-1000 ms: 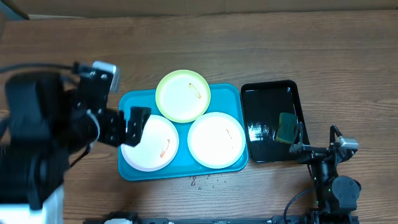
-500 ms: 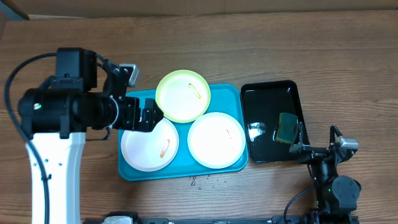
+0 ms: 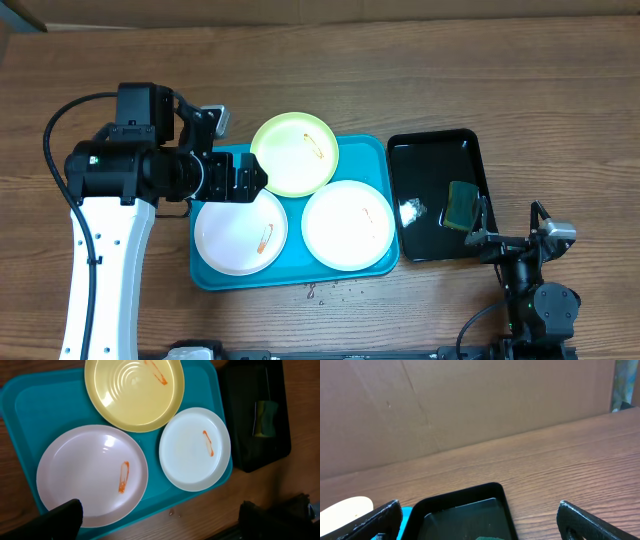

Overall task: Clean dirty plates on tray and stack at the side
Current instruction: 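Move the left gripper over the teal tray toward the plates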

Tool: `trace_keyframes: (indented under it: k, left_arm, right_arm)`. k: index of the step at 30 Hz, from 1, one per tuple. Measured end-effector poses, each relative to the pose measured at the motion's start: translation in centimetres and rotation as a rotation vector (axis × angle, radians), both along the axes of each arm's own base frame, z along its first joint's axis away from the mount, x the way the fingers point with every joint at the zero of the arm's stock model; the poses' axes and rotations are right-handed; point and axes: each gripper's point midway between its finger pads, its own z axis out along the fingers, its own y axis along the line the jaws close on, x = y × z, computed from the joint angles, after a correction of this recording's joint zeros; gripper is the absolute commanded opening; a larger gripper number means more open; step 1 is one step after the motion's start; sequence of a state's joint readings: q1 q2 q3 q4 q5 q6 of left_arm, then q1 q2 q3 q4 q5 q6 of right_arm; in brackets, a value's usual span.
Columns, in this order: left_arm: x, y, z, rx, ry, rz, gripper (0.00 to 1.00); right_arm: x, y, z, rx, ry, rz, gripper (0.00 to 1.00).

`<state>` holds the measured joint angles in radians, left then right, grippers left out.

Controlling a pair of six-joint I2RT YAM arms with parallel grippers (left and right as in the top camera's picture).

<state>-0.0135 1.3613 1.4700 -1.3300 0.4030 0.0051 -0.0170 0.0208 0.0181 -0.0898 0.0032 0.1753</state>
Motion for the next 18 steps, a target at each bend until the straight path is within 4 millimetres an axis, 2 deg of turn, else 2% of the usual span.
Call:
trace_keyframes:
  k: [11, 18]
  left_arm:
    - [2.5, 0.2, 1.0, 0.006, -0.110, 0.020, 1.00]
    - [2.9, 0.2, 1.2, -0.014, -0.105, 0.065, 1.00]
  right_arm:
    - [0.0, 0.0, 0.0, 0.000, 0.000, 0.000, 1.00]
    - [0.0, 0.0, 0.0, 0.000, 0.001, 0.000, 1.00]
